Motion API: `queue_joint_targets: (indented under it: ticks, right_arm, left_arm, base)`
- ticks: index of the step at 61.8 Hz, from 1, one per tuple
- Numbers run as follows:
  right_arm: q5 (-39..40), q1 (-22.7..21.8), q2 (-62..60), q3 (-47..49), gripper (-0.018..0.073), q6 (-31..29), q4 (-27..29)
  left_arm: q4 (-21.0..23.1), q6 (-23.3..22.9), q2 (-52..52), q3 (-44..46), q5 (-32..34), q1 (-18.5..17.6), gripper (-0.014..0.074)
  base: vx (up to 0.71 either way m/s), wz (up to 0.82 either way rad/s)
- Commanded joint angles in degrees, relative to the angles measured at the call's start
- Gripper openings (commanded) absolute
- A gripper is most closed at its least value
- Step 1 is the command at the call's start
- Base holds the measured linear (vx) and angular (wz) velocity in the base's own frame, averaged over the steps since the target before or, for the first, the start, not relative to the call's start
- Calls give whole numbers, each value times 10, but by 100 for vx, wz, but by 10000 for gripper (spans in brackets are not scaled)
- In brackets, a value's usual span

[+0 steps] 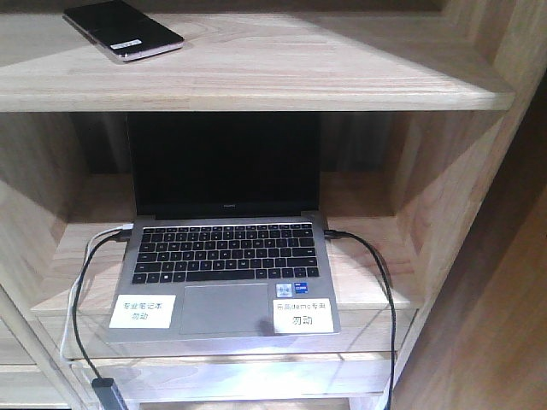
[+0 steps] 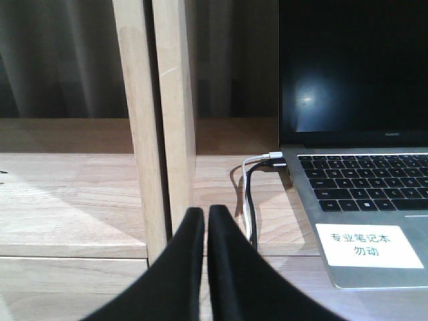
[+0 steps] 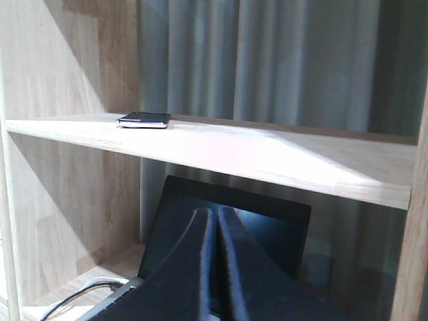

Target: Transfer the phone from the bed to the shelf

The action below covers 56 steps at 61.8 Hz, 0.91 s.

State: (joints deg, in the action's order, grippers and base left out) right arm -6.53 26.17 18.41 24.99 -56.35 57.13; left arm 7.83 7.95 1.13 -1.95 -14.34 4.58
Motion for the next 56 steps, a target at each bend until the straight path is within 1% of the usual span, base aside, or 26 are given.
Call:
queue_joint_targets:
  ticks: [1, 56]
  right_arm:
    - [24, -3, 5, 15, -4, -3, 6]
    - [24, -3, 5, 15, -4, -3, 6]
  left_arm:
    - [5, -2, 3, -2, 40, -2, 1]
    - [5, -2, 3, -2, 40, -2, 1]
  base:
    - [0, 0]
    - [0, 0]
